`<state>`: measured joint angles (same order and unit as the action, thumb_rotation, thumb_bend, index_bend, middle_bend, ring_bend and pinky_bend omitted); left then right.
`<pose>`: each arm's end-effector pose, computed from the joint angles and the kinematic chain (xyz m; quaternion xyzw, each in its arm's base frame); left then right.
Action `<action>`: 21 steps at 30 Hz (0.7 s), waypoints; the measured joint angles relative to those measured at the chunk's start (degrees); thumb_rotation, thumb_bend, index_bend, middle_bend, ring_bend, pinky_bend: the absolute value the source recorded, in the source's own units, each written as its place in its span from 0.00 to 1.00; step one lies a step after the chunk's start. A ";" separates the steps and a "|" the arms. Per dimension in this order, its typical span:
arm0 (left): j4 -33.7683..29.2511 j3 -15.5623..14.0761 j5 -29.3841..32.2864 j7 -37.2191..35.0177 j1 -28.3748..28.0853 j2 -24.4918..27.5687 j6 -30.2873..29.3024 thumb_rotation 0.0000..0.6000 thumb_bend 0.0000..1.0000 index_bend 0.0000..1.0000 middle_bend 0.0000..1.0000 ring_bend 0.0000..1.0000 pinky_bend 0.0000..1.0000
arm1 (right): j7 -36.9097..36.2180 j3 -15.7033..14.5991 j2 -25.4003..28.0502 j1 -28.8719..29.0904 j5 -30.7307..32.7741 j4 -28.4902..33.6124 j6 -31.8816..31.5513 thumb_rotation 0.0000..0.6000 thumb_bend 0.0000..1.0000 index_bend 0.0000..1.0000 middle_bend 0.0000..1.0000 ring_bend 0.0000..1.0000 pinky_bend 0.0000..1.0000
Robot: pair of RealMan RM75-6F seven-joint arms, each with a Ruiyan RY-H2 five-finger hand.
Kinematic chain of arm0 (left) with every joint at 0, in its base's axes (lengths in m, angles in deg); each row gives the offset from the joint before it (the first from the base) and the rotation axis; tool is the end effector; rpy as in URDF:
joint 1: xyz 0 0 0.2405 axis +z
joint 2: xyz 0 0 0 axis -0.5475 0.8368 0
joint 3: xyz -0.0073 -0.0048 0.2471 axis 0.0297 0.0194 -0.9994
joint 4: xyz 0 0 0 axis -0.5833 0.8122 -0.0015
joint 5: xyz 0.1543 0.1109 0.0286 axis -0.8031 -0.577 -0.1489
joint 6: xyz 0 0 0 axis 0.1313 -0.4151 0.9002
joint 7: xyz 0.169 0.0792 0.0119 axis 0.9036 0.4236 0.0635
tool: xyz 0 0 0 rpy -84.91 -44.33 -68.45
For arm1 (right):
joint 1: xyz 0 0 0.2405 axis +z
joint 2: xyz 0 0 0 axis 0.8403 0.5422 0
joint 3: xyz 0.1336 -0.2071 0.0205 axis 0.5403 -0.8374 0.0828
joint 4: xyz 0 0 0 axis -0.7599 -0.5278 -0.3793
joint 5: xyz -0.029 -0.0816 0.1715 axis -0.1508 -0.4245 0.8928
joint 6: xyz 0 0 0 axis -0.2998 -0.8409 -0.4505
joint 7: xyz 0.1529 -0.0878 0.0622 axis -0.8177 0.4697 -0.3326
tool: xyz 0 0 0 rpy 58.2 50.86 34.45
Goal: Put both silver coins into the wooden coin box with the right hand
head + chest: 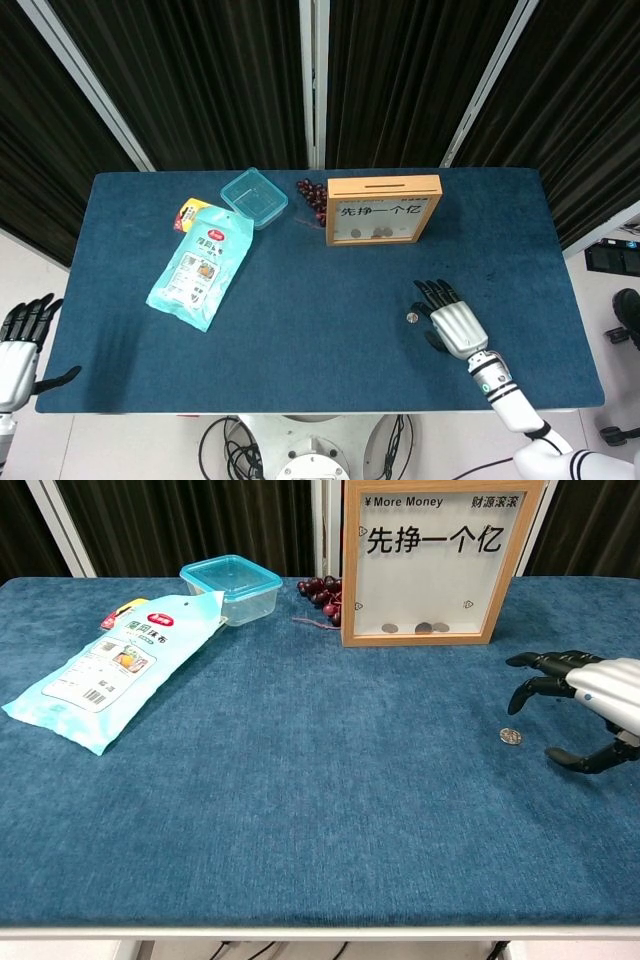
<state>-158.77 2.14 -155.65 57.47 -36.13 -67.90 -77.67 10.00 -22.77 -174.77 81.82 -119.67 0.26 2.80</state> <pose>-0.3331 0.2032 0.1642 -0.6009 -0.3845 -0.4036 0.5729 -0.2484 -0.2988 -0.0086 0.7500 -0.3579 0.3446 0.4366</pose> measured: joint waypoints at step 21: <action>0.40 0.12 -0.22 -0.52 -0.31 -0.27 0.40 1.00 0.04 0.00 0.00 0.00 0.00 | -2.40 0.33 -3.05 -0.07 0.01 -4.66 0.26 1.00 0.32 0.35 0.04 0.00 0.00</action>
<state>-158.37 2.25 -155.87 56.95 -36.44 -68.17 -77.27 7.59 -22.44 -177.82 81.74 -119.66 -4.40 3.05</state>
